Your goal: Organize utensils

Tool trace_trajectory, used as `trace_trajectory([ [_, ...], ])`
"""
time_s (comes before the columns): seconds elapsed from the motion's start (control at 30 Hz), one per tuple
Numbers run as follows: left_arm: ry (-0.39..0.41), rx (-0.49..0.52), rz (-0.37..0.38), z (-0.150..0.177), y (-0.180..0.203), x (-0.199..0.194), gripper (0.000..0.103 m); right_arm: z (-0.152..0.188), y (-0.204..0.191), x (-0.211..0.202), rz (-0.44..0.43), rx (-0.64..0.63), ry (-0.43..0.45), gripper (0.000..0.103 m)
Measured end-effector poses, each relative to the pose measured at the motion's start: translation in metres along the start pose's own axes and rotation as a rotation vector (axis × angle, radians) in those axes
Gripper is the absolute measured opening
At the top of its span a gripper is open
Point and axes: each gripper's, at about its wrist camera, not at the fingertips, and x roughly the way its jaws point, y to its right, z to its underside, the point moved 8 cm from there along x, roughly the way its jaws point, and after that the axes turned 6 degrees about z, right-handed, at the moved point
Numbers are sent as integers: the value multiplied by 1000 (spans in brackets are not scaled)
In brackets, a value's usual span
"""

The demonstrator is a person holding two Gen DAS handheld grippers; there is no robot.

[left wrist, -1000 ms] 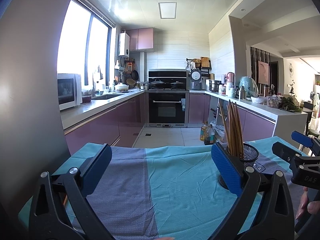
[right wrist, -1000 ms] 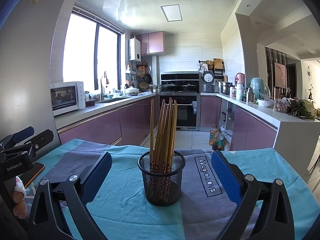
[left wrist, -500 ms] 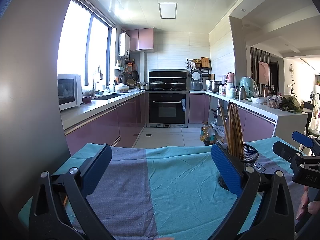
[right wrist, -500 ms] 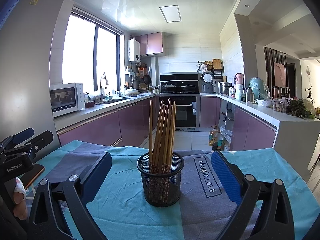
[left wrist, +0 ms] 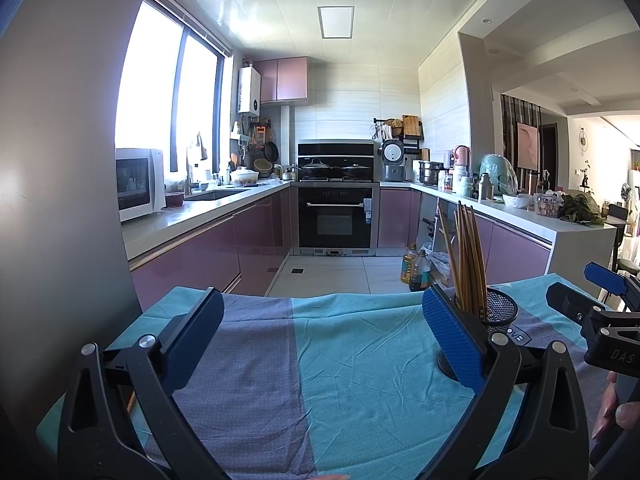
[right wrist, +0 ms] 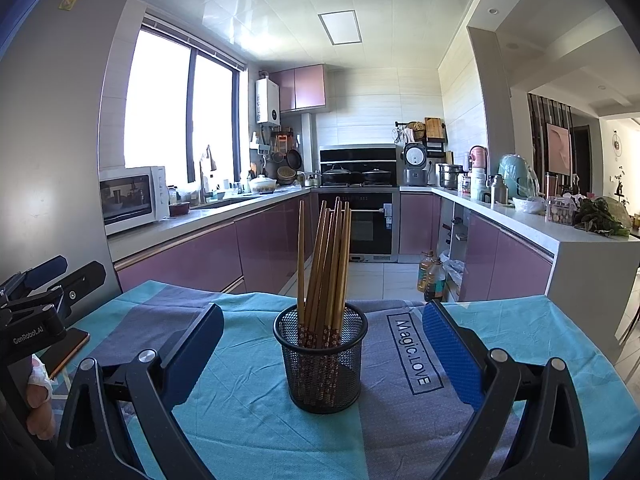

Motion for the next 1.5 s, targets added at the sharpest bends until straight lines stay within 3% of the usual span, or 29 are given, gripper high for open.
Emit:
trace_trajectory([
  [1.5, 1, -2, 0, 1, 1, 0, 98, 4, -2, 0, 7, 15, 5, 96],
])
